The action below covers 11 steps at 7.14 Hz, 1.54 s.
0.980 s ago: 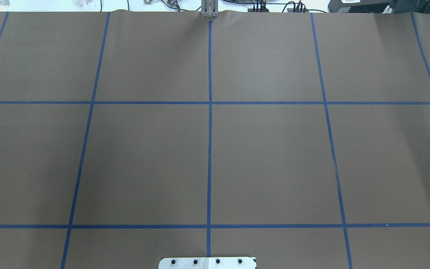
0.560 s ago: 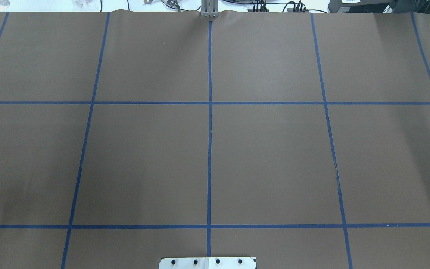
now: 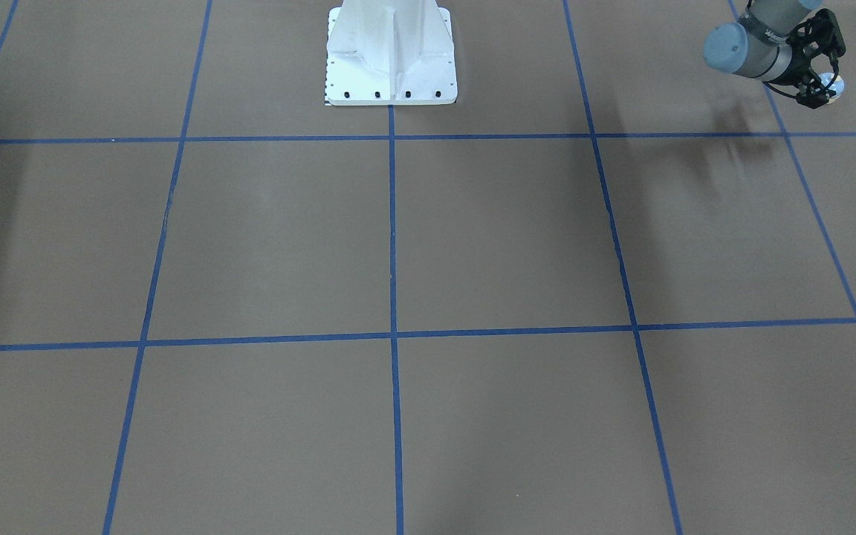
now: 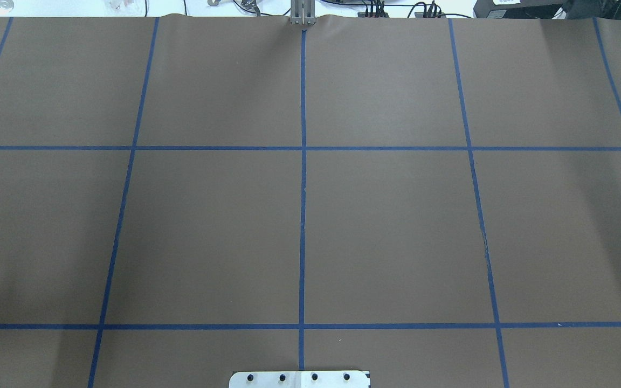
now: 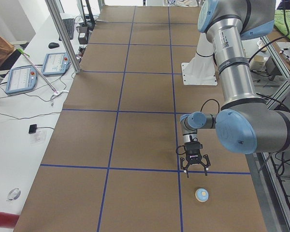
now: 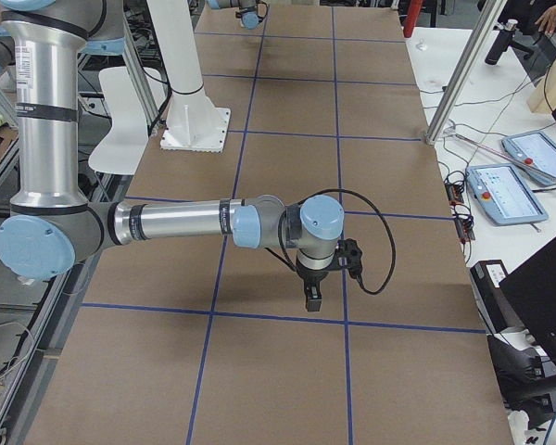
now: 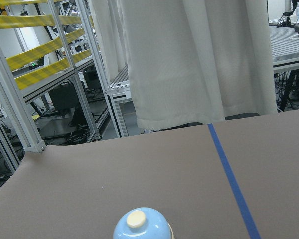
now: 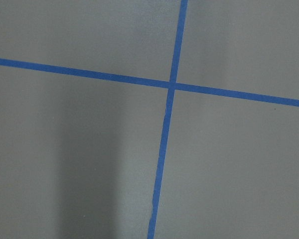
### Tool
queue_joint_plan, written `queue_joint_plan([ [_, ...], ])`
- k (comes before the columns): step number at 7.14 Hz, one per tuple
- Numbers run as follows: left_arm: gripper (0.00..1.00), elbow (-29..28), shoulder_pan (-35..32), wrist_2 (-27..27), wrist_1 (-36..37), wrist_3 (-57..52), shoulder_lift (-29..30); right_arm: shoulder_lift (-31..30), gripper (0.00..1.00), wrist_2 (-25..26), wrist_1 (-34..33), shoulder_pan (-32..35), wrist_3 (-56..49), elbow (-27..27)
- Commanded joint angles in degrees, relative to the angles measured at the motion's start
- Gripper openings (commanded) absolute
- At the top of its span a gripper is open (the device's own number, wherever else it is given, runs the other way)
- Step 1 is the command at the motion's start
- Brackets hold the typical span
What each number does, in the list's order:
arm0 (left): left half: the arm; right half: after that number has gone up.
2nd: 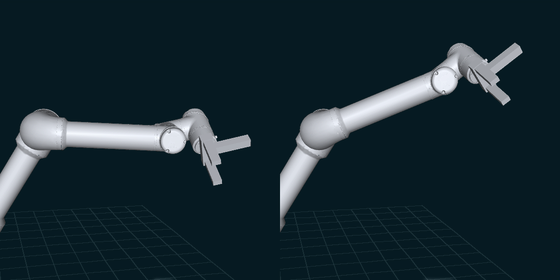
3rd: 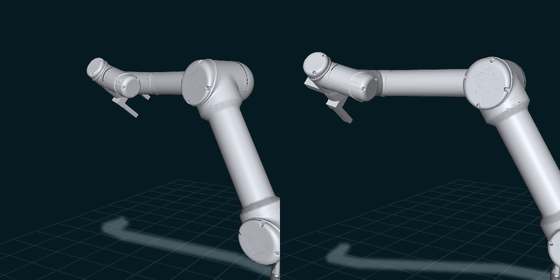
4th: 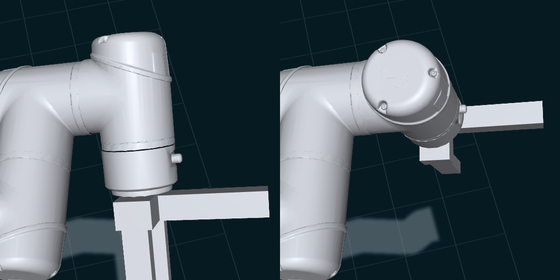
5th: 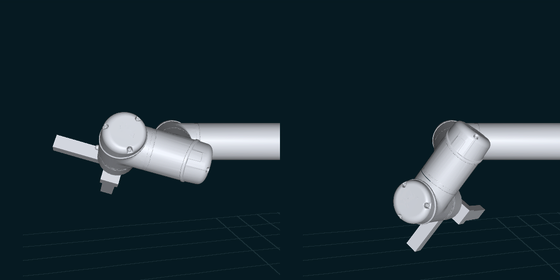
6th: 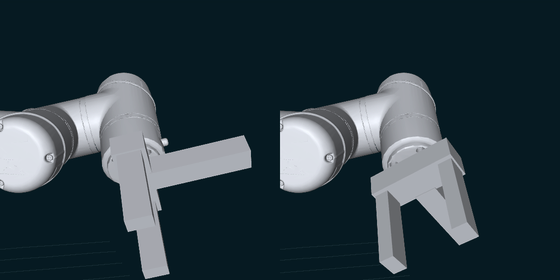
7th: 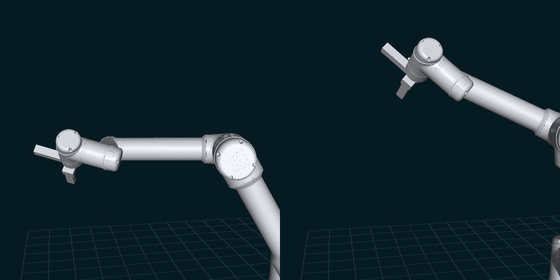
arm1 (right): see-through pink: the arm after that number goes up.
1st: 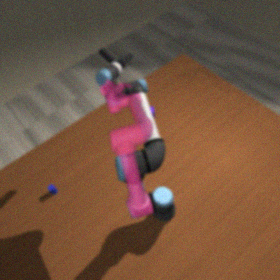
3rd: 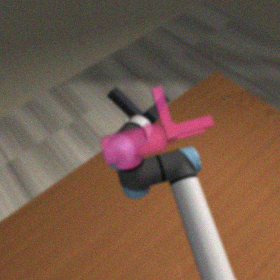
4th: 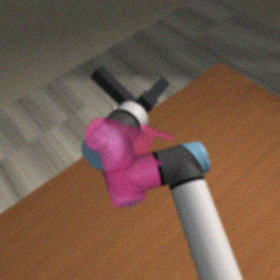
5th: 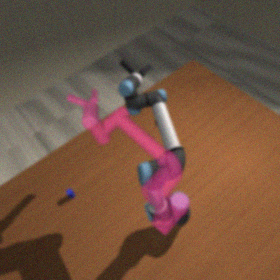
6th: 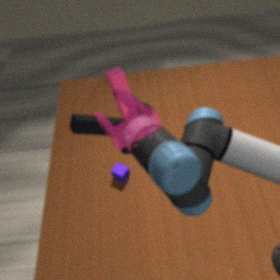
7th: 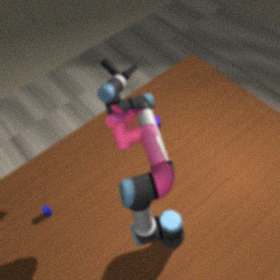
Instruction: Place and press bell with both arms
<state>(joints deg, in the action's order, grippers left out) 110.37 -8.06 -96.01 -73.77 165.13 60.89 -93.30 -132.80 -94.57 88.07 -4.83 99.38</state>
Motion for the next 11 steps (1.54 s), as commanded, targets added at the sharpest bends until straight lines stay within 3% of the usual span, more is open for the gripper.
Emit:
queue_joint_plan([
  [1, 1.00, -6.36, 2.16, -0.93, -6.07, 2.56, 0.02, 0.22, 1.00, 0.09, 0.00, 0.00, 0.00, 0.02],
  [11, 1.00, -11.67, 5.51, -0.93, -9.98, 10.91, 0.72, 0.39, 1.00, 0.61, 0.00, 0.00, 0.00, 0.20],
])
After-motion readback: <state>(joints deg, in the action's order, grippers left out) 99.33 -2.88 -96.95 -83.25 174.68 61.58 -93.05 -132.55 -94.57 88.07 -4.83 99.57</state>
